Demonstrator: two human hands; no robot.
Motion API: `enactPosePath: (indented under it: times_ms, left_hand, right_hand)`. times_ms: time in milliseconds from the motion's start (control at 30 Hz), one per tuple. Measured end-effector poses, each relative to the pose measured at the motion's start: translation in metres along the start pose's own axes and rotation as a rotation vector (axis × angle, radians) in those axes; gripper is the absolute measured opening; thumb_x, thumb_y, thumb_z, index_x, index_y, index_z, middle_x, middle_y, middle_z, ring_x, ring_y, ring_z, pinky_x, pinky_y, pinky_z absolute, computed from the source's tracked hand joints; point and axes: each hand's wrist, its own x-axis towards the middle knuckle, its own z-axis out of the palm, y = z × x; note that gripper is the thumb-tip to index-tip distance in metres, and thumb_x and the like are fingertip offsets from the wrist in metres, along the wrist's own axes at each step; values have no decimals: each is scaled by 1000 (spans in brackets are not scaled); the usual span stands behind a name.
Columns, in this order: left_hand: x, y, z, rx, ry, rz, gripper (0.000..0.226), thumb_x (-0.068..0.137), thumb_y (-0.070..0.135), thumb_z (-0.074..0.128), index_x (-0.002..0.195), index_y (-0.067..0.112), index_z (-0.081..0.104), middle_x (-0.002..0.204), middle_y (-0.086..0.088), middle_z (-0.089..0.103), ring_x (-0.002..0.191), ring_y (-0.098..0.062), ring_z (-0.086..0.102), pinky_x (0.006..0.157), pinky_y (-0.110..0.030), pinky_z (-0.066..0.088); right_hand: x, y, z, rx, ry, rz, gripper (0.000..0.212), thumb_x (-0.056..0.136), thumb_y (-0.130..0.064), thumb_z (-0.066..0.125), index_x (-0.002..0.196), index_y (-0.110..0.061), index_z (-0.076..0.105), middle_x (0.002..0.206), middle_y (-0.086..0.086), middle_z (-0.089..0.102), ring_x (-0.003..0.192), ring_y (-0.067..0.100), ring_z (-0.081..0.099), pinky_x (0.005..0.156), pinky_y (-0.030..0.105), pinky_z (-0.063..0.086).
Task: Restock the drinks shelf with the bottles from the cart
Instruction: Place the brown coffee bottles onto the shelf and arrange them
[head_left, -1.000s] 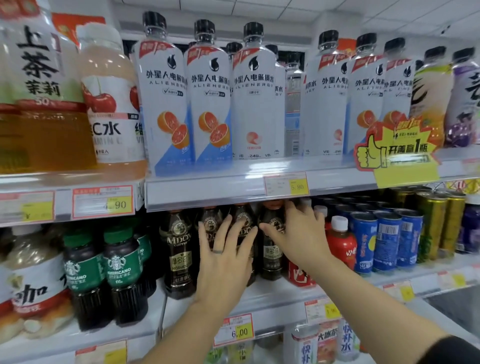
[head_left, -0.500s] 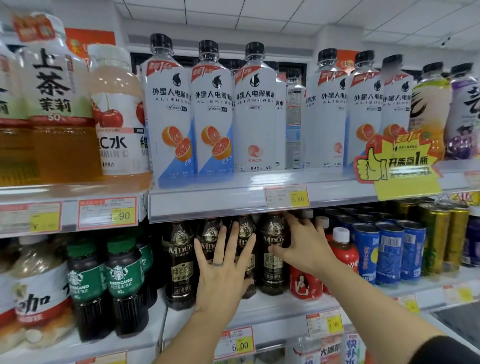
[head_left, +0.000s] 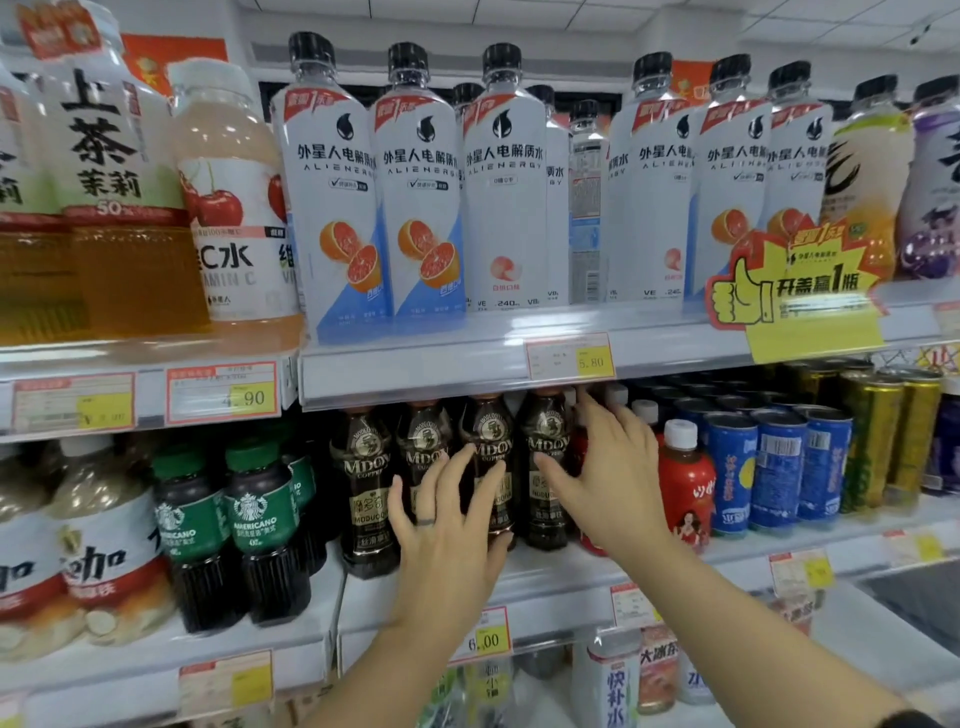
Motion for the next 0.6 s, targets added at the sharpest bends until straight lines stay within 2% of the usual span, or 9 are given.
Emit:
enactPosePath:
  times_ms: [100, 167, 267, 367, 433, 500, 533, 600]
  left_hand:
    - [2, 8, -11, -174, -46, -58, 57, 74, 35, 72, 126, 27, 50, 129, 2, 50, 118, -19, 47, 102, -41, 30]
    - [8, 17, -21, -335, -114, -136, 53, 84, 33, 63, 134, 31, 43, 132, 11, 44, 120, -12, 45, 101, -32, 34]
    - [15, 34, -24, -631, -224, -337, 60, 90, 31, 58, 143, 32, 29, 141, 15, 34, 126, -5, 38, 96, -19, 32]
    - [21, 51, -21, -786, -227, -456, 71, 89, 24, 61, 146, 27, 21, 146, 8, 30, 129, -4, 34, 98, -16, 27]
    - [22, 64, -20, -846, -227, -489, 76, 88, 21, 63, 147, 29, 17, 142, 12, 29, 123, 3, 32, 98, -15, 26]
    - [24, 75, -18, -916, -186, -524, 78, 84, 13, 65, 146, 30, 21, 136, 14, 36, 119, 3, 38, 97, -18, 34]
    - [23, 79, -16, -969, -142, -556, 76, 82, 5, 65, 144, 28, 26, 133, 10, 44, 119, -2, 45, 98, -22, 39]
    - [19, 86, -17, -1104, -48, -658, 70, 79, -9, 62, 138, 20, 35, 125, 0, 56, 116, -13, 55, 98, -31, 47]
  right_hand:
    - [24, -2, 1, -145, -184, 75, 74, 77, -59, 57, 134, -16, 38, 135, 3, 50, 136, 26, 27, 114, 51, 3]
    - [34, 1, 0, -196, -241, 57, 73, 76, -62, 55, 132, -18, 42, 134, 2, 52, 135, 27, 27, 114, 54, -3]
    - [30, 9, -8, -185, -195, 1, 67, 72, -65, 57, 122, -21, 53, 124, -1, 59, 128, 25, 34, 114, 51, -6]
    - [15, 19, -20, -74, -105, -59, 58, 69, -64, 60, 111, -24, 58, 107, -5, 65, 120, 21, 41, 115, 46, -8]
    - [5, 25, -27, 13, -64, -127, 57, 66, -60, 65, 111, -27, 59, 103, -7, 66, 115, 19, 46, 114, 39, -10]
    - [-4, 26, -32, 80, -72, -225, 61, 62, -55, 72, 115, -26, 59, 102, -5, 66, 110, 19, 52, 116, 37, -1]
    - [-7, 25, -34, 134, -112, -282, 64, 62, -51, 75, 118, -24, 58, 105, -4, 66, 109, 18, 53, 117, 36, 7]
    - [-13, 22, -35, 329, -267, -341, 69, 67, -41, 77, 129, -24, 51, 121, -6, 60, 115, 13, 50, 113, 33, 26]
